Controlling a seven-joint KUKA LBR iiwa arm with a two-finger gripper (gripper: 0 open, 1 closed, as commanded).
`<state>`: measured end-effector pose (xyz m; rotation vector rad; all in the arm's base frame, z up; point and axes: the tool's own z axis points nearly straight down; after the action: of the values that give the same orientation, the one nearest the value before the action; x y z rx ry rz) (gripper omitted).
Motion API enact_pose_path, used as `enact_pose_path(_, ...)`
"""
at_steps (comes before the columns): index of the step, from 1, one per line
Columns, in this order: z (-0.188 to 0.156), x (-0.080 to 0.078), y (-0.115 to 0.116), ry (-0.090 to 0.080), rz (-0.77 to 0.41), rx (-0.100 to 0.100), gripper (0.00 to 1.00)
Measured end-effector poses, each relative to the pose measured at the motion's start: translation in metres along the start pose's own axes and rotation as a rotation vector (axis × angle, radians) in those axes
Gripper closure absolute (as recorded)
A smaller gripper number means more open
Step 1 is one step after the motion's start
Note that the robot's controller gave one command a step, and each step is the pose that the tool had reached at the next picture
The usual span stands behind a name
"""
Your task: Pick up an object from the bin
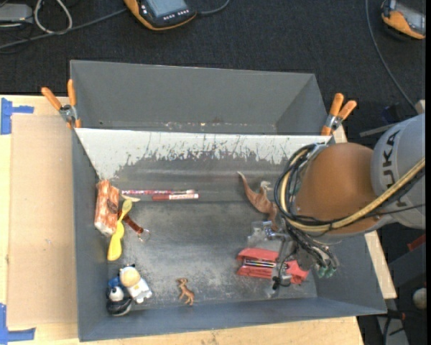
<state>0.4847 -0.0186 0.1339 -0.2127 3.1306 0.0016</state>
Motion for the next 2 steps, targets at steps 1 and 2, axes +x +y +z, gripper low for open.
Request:
enact_pose_path(1,0.056,-0.002,-0.052,-0.005,-0.056,0.001,0.0)
enact_pose_path(2,0.05,0.009,-0.022,-0.006,-0.064,0.001,0.0)
